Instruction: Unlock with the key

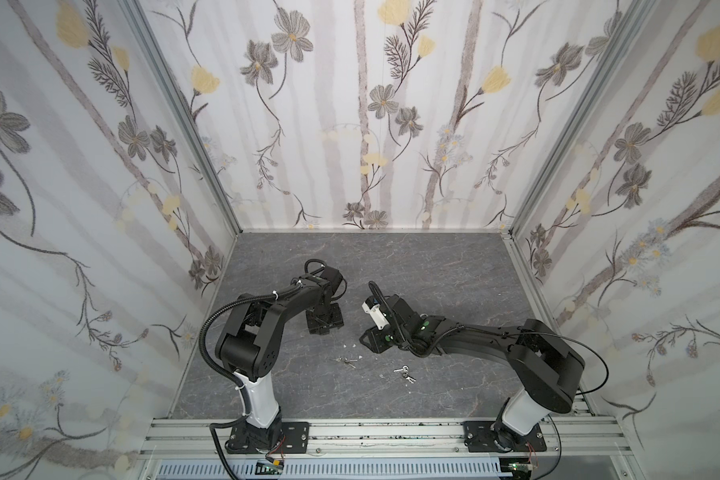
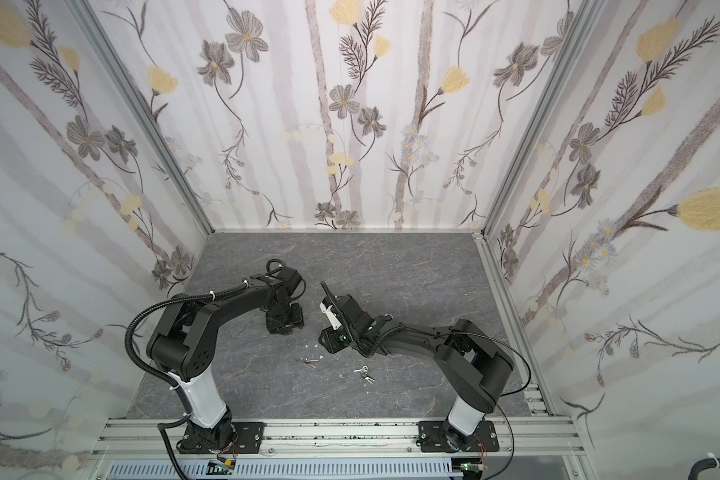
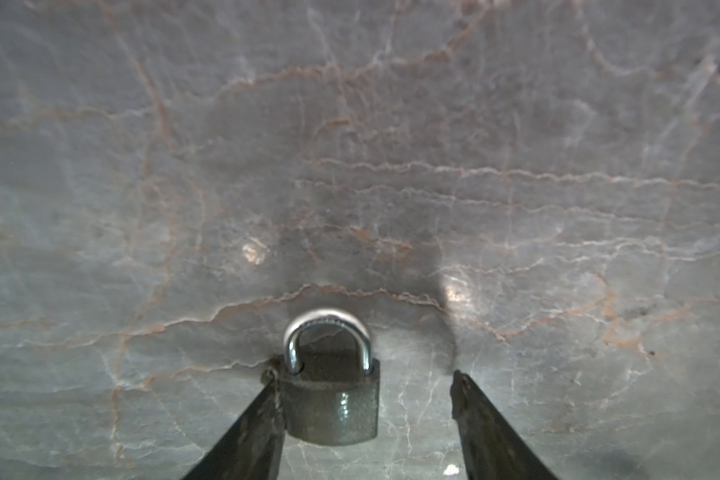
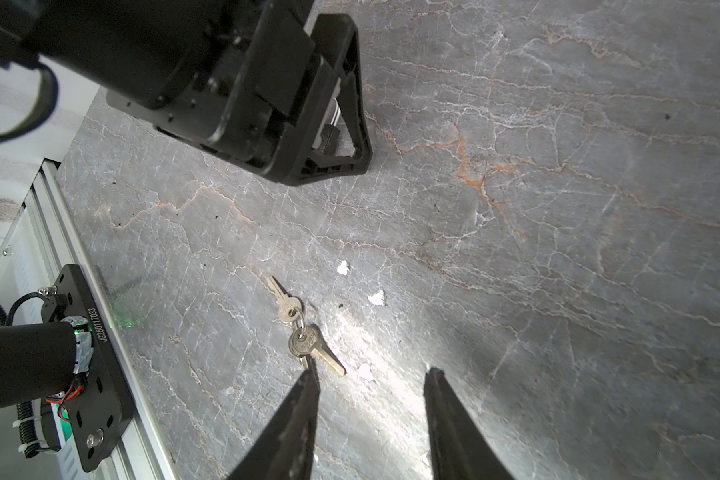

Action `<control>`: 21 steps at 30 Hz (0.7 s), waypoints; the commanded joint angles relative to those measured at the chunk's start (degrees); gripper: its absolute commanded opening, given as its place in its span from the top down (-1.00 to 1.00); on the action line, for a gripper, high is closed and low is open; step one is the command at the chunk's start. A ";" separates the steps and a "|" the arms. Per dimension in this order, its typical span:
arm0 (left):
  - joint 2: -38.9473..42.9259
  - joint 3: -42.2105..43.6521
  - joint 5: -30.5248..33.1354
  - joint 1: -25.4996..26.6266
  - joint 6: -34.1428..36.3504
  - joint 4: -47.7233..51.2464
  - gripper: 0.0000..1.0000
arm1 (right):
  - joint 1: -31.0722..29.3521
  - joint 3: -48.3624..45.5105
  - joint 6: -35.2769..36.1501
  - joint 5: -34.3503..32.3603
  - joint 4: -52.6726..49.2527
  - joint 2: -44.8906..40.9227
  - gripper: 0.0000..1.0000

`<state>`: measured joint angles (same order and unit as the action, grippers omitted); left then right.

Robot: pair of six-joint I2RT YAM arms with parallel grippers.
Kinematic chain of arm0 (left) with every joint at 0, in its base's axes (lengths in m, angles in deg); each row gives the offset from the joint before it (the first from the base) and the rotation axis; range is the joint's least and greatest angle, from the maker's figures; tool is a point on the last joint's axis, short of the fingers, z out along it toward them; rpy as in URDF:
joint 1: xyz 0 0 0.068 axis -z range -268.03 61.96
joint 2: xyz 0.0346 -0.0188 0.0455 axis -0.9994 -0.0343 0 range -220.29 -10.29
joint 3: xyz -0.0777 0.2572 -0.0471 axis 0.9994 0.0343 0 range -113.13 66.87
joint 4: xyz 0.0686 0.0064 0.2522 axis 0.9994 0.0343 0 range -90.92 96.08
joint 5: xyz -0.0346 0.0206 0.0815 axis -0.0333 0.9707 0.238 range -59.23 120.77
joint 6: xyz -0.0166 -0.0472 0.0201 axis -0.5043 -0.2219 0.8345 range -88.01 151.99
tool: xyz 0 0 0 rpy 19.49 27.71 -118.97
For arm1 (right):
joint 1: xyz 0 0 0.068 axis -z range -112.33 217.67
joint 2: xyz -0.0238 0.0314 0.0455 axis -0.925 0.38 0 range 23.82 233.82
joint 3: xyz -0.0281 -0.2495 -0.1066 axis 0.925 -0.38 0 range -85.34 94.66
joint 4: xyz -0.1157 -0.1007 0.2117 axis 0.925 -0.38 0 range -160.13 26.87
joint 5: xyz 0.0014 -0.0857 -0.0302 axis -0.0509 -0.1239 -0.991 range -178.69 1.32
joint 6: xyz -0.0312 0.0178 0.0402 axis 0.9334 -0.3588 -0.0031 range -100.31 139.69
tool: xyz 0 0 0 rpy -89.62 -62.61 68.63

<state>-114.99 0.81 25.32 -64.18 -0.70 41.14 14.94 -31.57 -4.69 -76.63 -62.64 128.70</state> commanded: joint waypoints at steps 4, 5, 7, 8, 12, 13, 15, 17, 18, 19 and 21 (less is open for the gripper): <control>5.25 1.50 0.65 -0.12 0.22 1.45 -0.47 | -0.35 1.13 1.08 0.47 1.17 0.67 0.13; 6.61 2.14 0.38 -0.13 0.24 1.06 -0.47 | -0.36 1.23 1.18 0.64 1.18 0.85 0.13; 8.89 3.24 -0.01 -0.38 0.08 0.93 -0.52 | -0.44 1.50 1.27 0.89 1.16 1.03 0.14; 9.88 3.62 -0.39 -0.54 0.09 0.91 -0.55 | -0.43 1.59 1.27 0.95 1.33 1.11 0.13; 11.85 4.58 -0.21 -0.83 0.08 0.74 -0.51 | -0.67 1.60 1.18 1.11 1.76 1.25 0.13; 11.89 4.70 -0.13 -0.98 0.08 0.69 -0.48 | -0.71 1.59 1.03 0.98 1.84 1.29 0.13; 11.25 4.74 -0.40 -1.09 0.00 0.43 -0.36 | -0.73 1.37 0.90 0.84 2.03 1.27 0.14; 10.21 4.56 -0.83 -1.12 -0.19 0.43 -0.28 | -0.76 1.15 0.58 0.63 2.18 1.08 0.14; 10.03 4.52 -1.09 -1.09 -0.27 0.44 -0.26 | -0.85 0.95 0.50 0.58 2.17 0.92 0.14; 10.11 4.62 -1.22 -1.04 -0.55 0.25 -0.26 | -0.88 0.68 0.39 0.44 2.35 0.71 0.14; 10.98 5.05 -1.09 -1.14 -0.81 -0.02 -0.26 | -0.88 0.06 0.17 0.43 2.67 0.17 0.14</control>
<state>-104.61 5.53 24.51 -65.18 -0.63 41.27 14.17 -31.08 -4.08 -76.43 -62.42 129.64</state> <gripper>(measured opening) 0.631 0.428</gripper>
